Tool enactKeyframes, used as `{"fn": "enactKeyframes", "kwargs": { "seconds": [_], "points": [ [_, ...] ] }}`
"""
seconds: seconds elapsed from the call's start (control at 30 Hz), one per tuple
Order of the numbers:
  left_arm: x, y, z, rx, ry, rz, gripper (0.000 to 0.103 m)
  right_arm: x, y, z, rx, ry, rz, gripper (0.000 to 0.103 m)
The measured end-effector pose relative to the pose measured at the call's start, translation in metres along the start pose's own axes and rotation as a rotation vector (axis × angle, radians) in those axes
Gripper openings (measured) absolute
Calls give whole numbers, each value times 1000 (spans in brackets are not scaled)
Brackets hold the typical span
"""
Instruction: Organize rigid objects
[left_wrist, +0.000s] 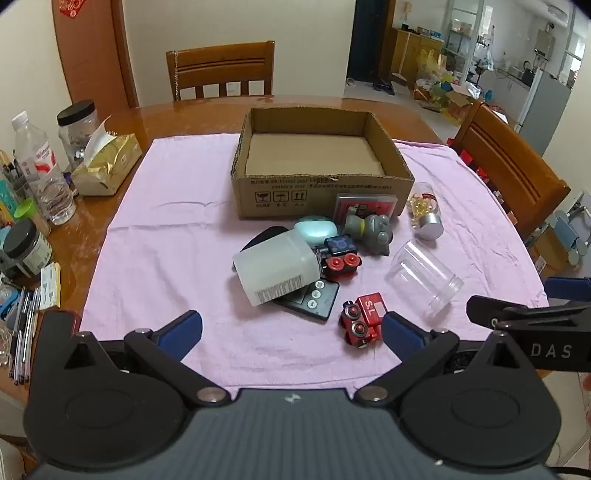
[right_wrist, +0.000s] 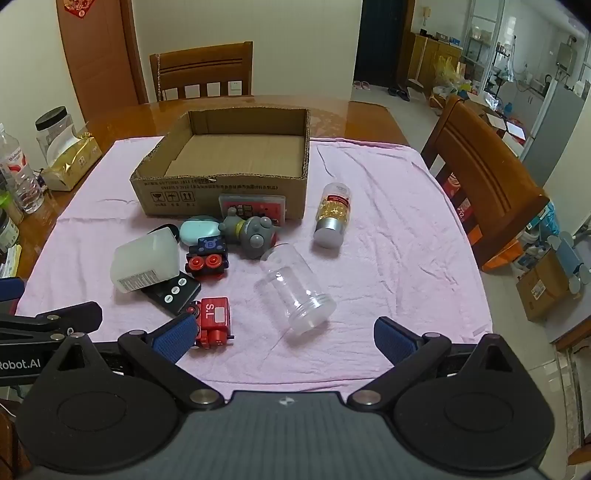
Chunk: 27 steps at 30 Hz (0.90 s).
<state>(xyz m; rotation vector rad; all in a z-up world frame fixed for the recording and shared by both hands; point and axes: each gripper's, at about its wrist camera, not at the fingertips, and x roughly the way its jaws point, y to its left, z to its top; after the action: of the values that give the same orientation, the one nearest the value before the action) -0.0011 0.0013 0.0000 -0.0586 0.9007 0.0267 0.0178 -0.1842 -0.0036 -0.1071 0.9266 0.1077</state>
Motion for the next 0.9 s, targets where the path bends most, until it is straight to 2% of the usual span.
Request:
{"fn": "enactKeyframes", "kwargs": {
  "seconds": [0.17,0.5,0.9],
  "points": [
    [-3,0,1,-26,24,0,102,-2,0,0,1,12,11,103],
    [-5,-1,2,-32,17,-1,102,-8,3,9,0,2,18,103],
    [-6,-6,4,-32,14,1,102,-6,-3,3,-2,-5,21,103]
  ]
}}
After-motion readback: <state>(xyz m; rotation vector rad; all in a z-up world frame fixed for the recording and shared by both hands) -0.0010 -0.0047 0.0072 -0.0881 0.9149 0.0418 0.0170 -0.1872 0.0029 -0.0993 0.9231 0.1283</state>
